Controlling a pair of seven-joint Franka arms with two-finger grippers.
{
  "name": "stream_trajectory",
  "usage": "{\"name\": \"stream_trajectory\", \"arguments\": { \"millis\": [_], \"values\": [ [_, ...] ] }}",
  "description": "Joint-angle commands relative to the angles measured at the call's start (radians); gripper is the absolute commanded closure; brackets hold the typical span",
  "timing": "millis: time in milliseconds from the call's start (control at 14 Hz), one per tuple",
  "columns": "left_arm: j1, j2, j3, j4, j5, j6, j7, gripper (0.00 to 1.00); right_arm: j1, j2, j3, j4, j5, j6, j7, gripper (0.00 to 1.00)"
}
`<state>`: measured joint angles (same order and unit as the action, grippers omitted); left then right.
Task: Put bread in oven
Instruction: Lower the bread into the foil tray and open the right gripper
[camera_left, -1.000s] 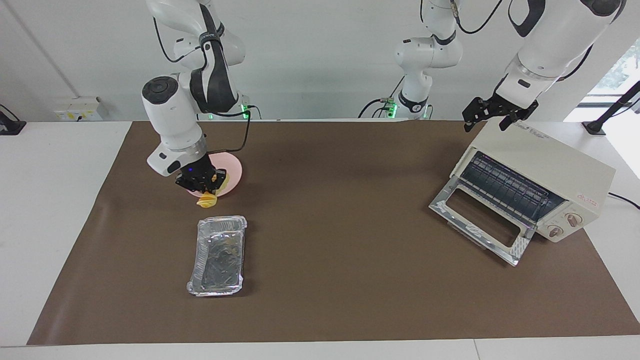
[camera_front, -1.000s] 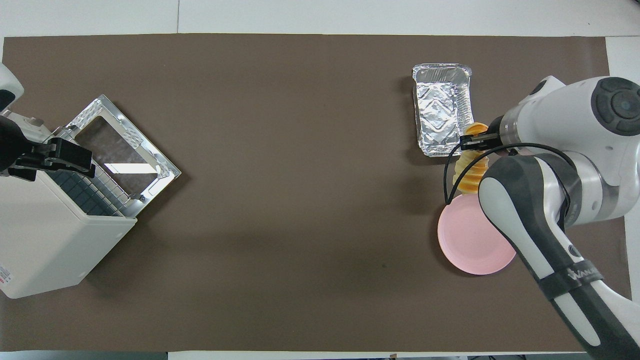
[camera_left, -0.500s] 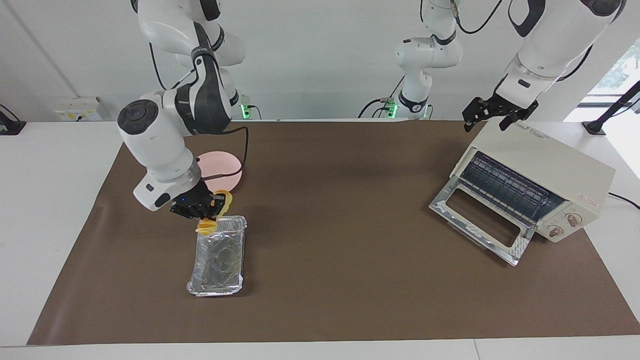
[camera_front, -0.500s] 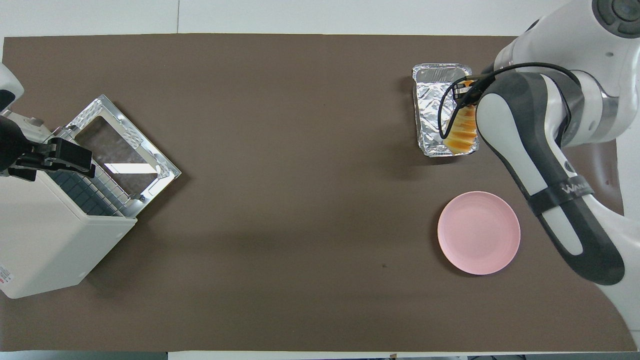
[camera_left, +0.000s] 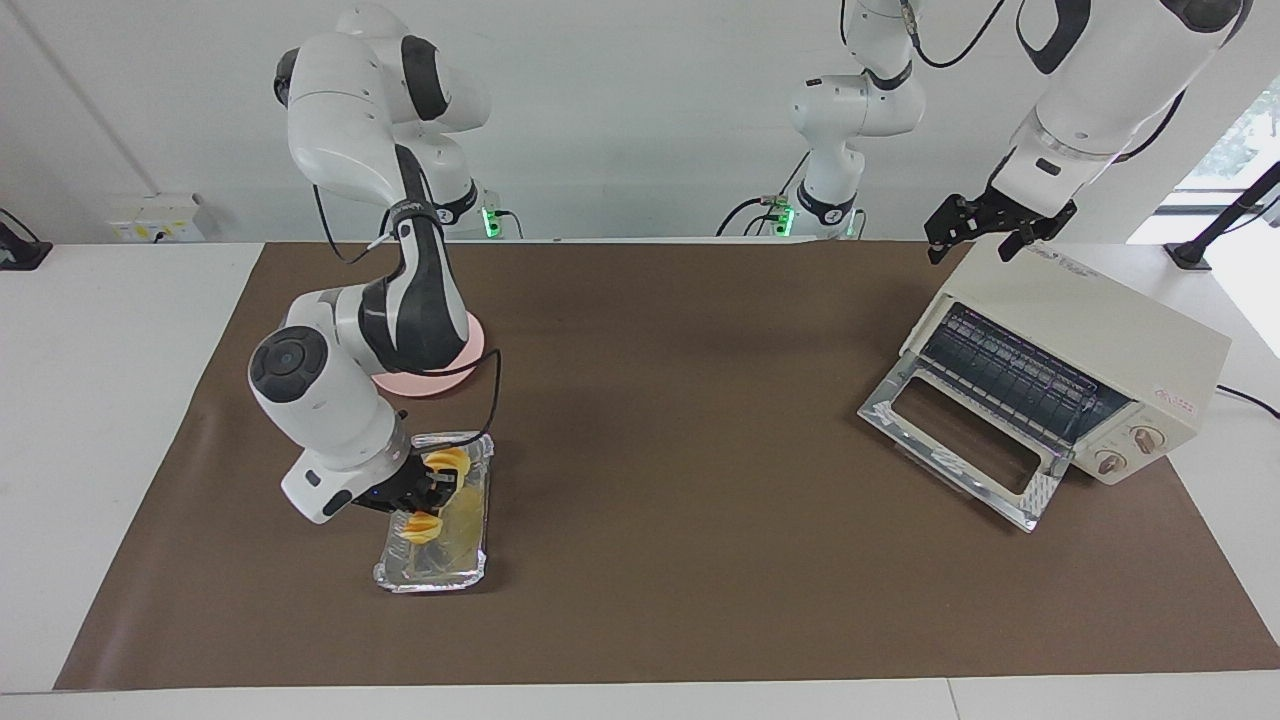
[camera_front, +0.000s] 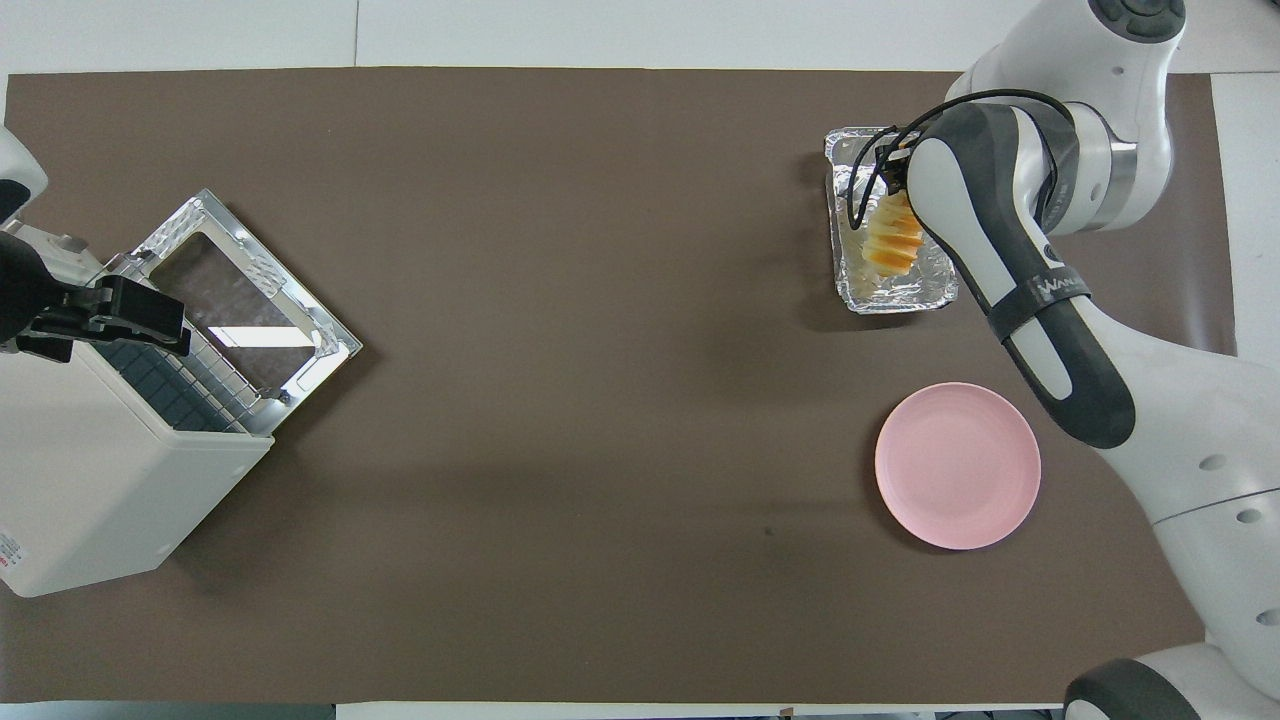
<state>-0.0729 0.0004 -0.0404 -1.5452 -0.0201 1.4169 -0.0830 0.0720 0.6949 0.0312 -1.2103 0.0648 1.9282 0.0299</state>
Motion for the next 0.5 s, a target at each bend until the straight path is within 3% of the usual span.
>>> {"name": "stream_trajectory", "arguments": {
  "millis": [0, 429],
  "values": [
    [-0.004, -0.030, 0.004, -0.032, 0.019, 0.014, 0.003, 0.00, -0.012, 0.054, 0.003, 0.067, 0.016, -0.023, 0.008, 1.00],
    [-0.004, -0.030, 0.004, -0.032, 0.019, 0.014, 0.003, 0.00, 0.000, 0.049, 0.004, 0.020, 0.023, 0.031, 0.004, 1.00]
  ]
}}
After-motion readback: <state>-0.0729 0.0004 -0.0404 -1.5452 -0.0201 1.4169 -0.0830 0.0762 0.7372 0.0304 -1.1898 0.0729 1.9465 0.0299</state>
